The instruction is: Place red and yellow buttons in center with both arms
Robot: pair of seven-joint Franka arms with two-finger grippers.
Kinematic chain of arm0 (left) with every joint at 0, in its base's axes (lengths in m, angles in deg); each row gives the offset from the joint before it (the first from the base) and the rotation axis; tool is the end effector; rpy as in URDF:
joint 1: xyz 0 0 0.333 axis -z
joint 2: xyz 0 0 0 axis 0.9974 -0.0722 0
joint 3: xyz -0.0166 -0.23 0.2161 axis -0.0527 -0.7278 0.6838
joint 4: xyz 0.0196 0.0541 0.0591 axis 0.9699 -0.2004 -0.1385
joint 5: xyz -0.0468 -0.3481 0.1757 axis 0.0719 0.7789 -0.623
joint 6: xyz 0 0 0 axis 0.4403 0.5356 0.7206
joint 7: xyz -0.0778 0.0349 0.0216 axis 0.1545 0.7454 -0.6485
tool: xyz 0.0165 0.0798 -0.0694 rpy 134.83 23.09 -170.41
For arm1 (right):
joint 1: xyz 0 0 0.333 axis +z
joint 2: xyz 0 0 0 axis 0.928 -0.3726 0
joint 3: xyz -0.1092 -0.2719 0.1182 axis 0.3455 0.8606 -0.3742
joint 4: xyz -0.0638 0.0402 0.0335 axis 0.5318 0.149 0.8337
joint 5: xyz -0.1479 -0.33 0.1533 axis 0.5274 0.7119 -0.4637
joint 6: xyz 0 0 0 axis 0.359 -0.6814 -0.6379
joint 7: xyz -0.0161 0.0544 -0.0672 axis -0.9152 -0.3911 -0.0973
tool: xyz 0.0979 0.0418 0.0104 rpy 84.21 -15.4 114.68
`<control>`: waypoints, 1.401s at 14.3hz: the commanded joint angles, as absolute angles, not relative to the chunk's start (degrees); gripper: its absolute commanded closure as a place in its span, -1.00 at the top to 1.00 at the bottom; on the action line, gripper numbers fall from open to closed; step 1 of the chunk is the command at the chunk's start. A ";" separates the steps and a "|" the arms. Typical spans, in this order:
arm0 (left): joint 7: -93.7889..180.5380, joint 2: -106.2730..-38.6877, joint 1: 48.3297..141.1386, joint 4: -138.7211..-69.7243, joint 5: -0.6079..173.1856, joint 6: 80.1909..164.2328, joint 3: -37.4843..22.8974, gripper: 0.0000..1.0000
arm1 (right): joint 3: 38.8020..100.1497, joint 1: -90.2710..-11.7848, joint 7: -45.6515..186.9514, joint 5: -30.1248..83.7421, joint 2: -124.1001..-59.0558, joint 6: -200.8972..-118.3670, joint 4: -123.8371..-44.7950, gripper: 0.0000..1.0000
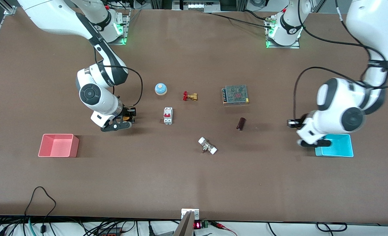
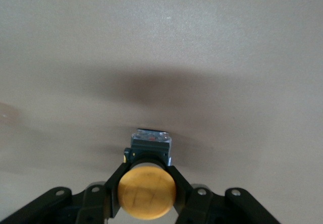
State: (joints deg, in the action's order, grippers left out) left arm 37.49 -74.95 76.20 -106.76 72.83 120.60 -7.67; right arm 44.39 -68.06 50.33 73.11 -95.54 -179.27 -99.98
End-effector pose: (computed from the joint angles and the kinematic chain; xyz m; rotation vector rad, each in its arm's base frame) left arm 0.6223 -0.0793 0.2762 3.0744 0.0545 -0.3778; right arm 0.5655 0.1956 0.2223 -3.1077 -0.2634 0.1505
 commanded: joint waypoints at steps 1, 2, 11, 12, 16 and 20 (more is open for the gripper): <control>32.72 -72.79 78.02 -115.31 72.02 130.17 -8.39 -0.64 | 44.34 -67.86 49.27 74.20 -95.62 -180.15 -100.08 -0.22; 28.95 -72.96 80.30 -117.08 71.50 132.81 -8.13 -0.64 | 44.34 -67.86 49.18 74.20 -95.62 -180.24 -100.08 -0.13; 26.80 -74.98 81.11 -122.46 69.04 142.25 -7.87 -0.27 | 44.34 -68.30 47.25 72.80 -94.66 -178.67 -96.31 1.00; 26.71 -75.33 80.94 -122.46 69.04 142.16 -7.86 0.33 | 44.34 -68.39 47.25 71.14 -93.70 -177.53 -95.08 1.00; 26.27 -73.50 80.76 -121.93 69.04 140.24 -7.95 1.00 | 44.95 -71.02 48.04 64.71 -89.57 -168.67 -88.05 1.00; 26.27 -68.49 81.11 -116.42 69.04 127.61 -8.30 1.00 | 49.51 -72.69 54.96 64.36 -85.44 -156.09 -81.20 1.00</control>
